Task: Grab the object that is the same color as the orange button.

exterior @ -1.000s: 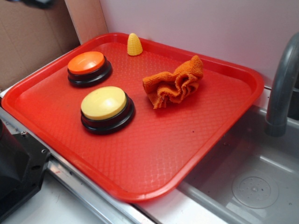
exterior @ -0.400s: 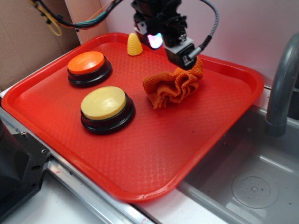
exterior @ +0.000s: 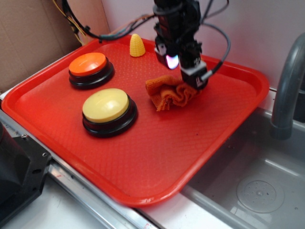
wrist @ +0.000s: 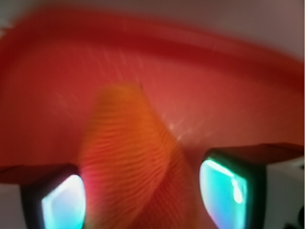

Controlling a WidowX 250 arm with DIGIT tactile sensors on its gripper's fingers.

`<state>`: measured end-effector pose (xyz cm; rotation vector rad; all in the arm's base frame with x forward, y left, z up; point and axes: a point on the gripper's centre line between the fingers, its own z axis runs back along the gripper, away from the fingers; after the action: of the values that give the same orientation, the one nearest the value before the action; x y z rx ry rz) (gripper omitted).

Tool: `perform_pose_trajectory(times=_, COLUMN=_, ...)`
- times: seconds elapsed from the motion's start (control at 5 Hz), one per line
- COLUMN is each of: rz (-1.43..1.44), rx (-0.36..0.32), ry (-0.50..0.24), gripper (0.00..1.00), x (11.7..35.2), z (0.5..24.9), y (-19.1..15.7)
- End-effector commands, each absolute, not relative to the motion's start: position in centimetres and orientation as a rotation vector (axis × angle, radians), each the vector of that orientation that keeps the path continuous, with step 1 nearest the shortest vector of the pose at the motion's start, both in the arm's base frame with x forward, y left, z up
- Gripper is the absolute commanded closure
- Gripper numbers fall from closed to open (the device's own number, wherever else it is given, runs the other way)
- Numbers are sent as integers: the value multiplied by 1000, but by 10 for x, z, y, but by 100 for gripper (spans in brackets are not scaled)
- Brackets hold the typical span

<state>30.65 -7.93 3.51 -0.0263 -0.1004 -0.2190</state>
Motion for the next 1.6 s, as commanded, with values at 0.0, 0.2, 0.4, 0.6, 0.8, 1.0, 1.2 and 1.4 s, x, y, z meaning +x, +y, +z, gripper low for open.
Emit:
perform_pose_trajectory(times=0.0, rz=-154, rx=-60, ry=-59, gripper=100, x=276, z=22, y=-74)
perform_pose_trajectory(times=0.2, rz=-139, rx=-9, ry=-20, gripper=100, x=269, z=35, y=-72)
perform_pose_trajectory(times=0.4, rz=-124, rx=52, ry=8, gripper=100, x=256, z=71, y=-67)
perform_pose_trajectory(times=0.6, rz=-96, rx=59, ry=-48, gripper=100, x=240, z=121, y=-61)
perform_pose_trajectory(times=0.8, rz=-55, rx=39, ry=-38, gripper=100, x=228, z=171, y=-56)
perform_pose_trajectory(times=1.0, rz=4, rx=52, ry=-31, gripper=100, x=219, z=218, y=-47)
perform_pose_trajectory(times=1.2, rz=96, rx=78, ry=-15, gripper=100, x=215, z=222, y=-25)
perform_pose_trajectory(times=1.4, rz=187, rx=79, ry=-25, gripper=100, x=210, z=227, y=0)
